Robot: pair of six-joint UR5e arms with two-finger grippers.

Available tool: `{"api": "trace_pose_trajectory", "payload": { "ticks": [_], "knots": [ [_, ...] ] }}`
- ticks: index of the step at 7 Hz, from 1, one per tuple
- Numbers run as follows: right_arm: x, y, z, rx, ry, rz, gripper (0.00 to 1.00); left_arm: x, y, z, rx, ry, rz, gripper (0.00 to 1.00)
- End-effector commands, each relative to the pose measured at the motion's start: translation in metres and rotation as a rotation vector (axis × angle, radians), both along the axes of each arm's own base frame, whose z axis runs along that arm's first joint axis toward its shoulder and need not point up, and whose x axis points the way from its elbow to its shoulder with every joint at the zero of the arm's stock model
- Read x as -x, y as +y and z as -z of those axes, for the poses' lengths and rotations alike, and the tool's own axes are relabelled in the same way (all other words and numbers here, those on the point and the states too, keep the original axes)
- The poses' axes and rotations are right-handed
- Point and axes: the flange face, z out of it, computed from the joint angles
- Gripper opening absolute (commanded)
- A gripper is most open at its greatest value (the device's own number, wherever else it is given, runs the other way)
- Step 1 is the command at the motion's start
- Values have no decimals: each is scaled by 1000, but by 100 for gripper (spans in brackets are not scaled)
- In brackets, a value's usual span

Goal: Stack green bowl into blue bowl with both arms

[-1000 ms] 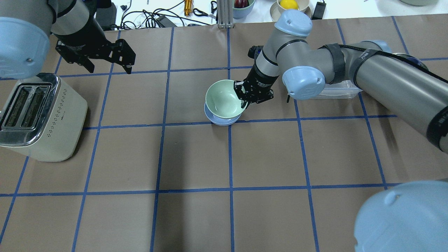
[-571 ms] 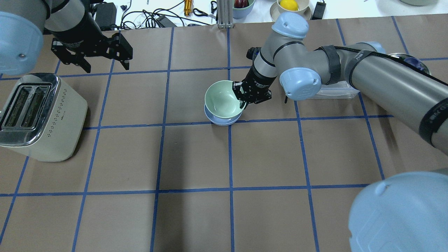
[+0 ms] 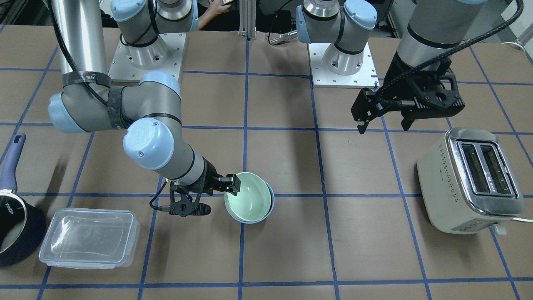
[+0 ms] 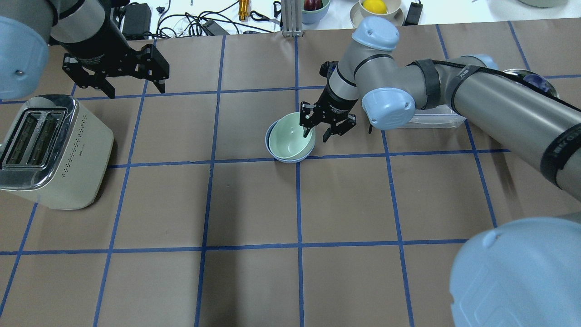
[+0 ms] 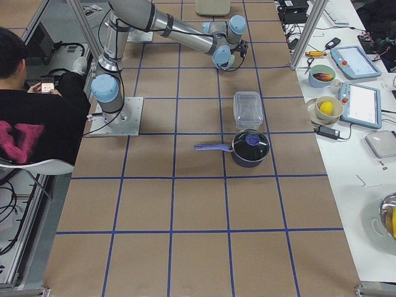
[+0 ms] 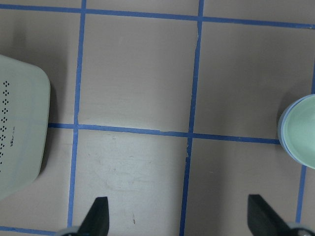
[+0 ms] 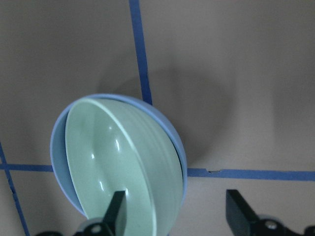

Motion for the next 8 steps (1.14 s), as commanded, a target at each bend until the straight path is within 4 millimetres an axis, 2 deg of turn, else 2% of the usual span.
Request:
{"api": "trace_pose_trajectory", "payload": {
  "ticks": [1,2,3,4,5,6,7,8],
  "knots": [
    [12,-12,-46,-24,42,41,100,3,0,2,-3,0,5,100],
    [22,-17,-60,-30,53,59,100,3,0,2,-4,2,5,100],
    [71,-15,-89,-14,176,66,100,3,0,2,-5,0,5,100],
    [134,-2,-120,-52,197,39,100,3,0,2,-3,0,5,100],
    [182,24,-157,-64,181,-18,100,2,0,2,-5,-1,5,100],
    [196,51,-194,-44,182,-25,100,3,1,2,-3,-1,5,100],
    [203,72,-225,-8,304,-16,100,3,1,2,-3,0,5,100],
    [193,86,-241,0,326,15,100,3,1,2,-5,0,7,100]
  ]
}}
